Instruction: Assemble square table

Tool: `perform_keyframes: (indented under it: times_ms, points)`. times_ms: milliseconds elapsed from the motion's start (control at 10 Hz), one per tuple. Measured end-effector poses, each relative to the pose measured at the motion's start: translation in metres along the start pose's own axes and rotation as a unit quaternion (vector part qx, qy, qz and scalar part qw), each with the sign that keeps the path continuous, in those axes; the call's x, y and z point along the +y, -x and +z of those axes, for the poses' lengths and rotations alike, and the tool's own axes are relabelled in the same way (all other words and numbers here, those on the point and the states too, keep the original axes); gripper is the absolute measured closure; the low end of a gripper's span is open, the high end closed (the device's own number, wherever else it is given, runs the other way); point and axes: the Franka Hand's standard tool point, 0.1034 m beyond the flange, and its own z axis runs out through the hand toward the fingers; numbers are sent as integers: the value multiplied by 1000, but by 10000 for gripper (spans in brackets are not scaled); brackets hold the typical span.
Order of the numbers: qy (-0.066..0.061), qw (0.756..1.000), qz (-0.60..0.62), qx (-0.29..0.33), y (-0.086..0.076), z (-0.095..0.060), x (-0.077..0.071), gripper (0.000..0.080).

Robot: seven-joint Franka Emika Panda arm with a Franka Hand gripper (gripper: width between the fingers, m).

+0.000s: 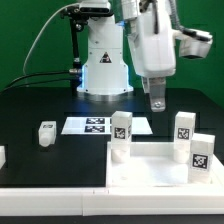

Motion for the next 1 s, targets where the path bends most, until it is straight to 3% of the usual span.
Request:
perform_keyframes:
  times_ms: [300,400,500,700,1000]
  points:
    - [1,995,-102,1,-2,1,1,151]
    - [-7,987,-161,1,-15,-1,9,151]
    - [-8,980,-197,-3,-38,-4,25,151]
    - [1,965,-264,-7,-67,-9,37,151]
    - [0,952,-305,-5,-66,-8,37,151]
